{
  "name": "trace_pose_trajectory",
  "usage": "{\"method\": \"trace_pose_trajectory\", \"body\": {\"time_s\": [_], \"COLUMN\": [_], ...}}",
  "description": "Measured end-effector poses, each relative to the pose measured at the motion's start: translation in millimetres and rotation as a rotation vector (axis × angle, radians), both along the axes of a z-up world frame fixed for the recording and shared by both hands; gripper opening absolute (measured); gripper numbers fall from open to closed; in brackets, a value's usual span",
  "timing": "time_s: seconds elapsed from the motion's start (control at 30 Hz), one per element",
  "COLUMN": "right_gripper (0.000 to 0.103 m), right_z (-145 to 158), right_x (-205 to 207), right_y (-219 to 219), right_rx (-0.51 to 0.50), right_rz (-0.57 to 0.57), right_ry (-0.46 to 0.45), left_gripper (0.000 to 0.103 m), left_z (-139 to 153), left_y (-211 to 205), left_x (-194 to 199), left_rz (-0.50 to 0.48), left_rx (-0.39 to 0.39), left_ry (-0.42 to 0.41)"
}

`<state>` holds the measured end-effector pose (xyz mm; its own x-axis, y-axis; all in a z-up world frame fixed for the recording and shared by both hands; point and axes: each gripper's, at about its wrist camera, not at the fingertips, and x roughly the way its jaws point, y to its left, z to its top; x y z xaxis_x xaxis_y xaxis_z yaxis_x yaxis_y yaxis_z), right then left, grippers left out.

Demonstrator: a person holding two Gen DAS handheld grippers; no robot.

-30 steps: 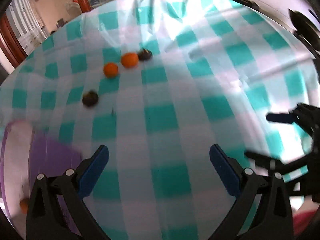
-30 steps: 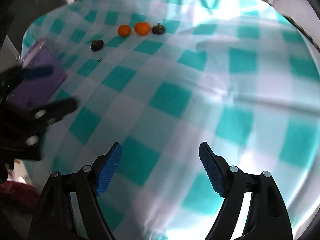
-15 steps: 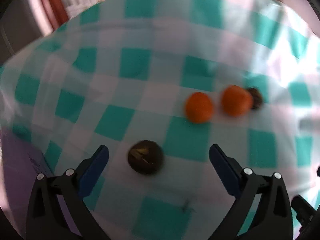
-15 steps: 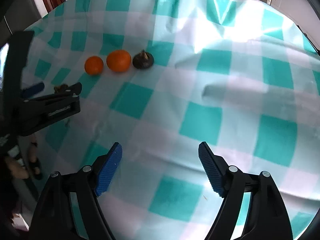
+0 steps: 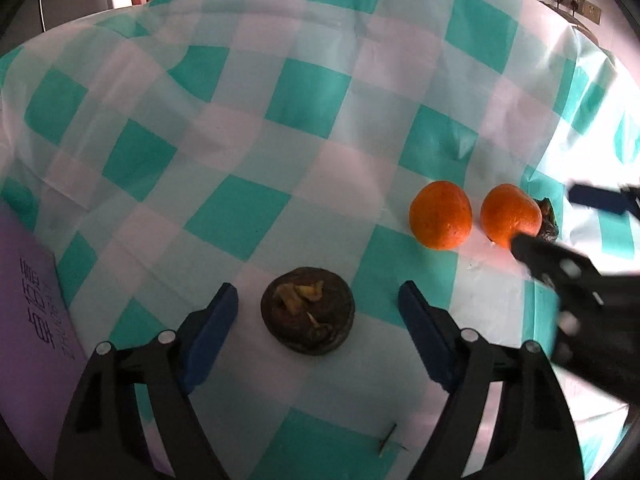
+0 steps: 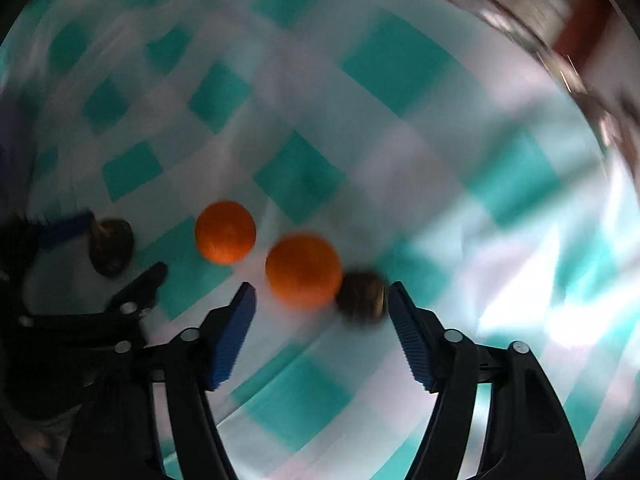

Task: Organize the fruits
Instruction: 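Grasp a brown fruit with the left tool while the right tool grasps an orange, then carry the brown fruit and orange over the box with both tools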

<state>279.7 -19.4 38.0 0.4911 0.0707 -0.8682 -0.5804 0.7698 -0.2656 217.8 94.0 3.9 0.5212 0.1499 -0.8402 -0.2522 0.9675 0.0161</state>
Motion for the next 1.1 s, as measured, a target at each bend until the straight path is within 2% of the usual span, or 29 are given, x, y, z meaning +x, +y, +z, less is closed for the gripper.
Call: {"method": "trace_pose_trajectory", "body": {"time_s": [0.13,0.2,0.23,0.3,0.4,0.5,0.6,0.67,0.73,0.77,0.8,0.97,1.1], "right_gripper": [0.063,0.062,0.056,0.046,0.045,0.043,0.043,0.043,0.043,0.043,0.043,0.043,0.043], "right_z": [-16,-24,-24,-23,-22,-19,-11,3,15,19,24,32,29], "right_x": [25,29,32,39,37,35,20,8,-8,-16,-28,-105,-161], "right_y": [11,16,17,17,17,3,-12,-29,-46,-55,-67,-112,-136], "right_rx": [-0.034,-0.063,-0.046,-0.017,-0.026,0.001,-0.015,0.044,0.098,0.121,0.157,0.273,0.309], "right_rz": [0.157,0.243,0.27,0.291,0.302,0.233,0.162,0.059,-0.042,-0.086,-0.146,-0.362,-0.482], "right_ry": [0.071,0.083,0.092,0.162,0.173,0.184,0.116,0.096,0.087,0.086,0.096,0.182,0.273], "left_gripper": [0.083,0.088,0.089,0.091,0.091,0.092,0.092,0.088,0.065,0.046,0.042,0.042,0.042], "left_z": [0,-1,0,-1,-1,-2,-1,0,2,4,5,12,21], "left_y": [1,3,4,5,5,3,1,1,1,-3,-7,-22,-57], "left_x": [-1,0,0,2,2,6,6,4,0,-2,-3,-20,-65], "left_rz": [0.003,0.014,0.021,0.028,0.027,0.024,0.022,0.027,0.02,-0.015,-0.035,-0.084,-0.179], "left_rx": [-0.001,-0.003,-0.004,-0.004,-0.002,-0.001,-0.002,0.0,0.009,0.017,0.014,-0.055,-0.073], "left_ry": [0.001,0.005,0.006,0.009,0.011,0.015,0.015,0.011,-0.006,-0.013,-0.006,0.061,0.119]}}
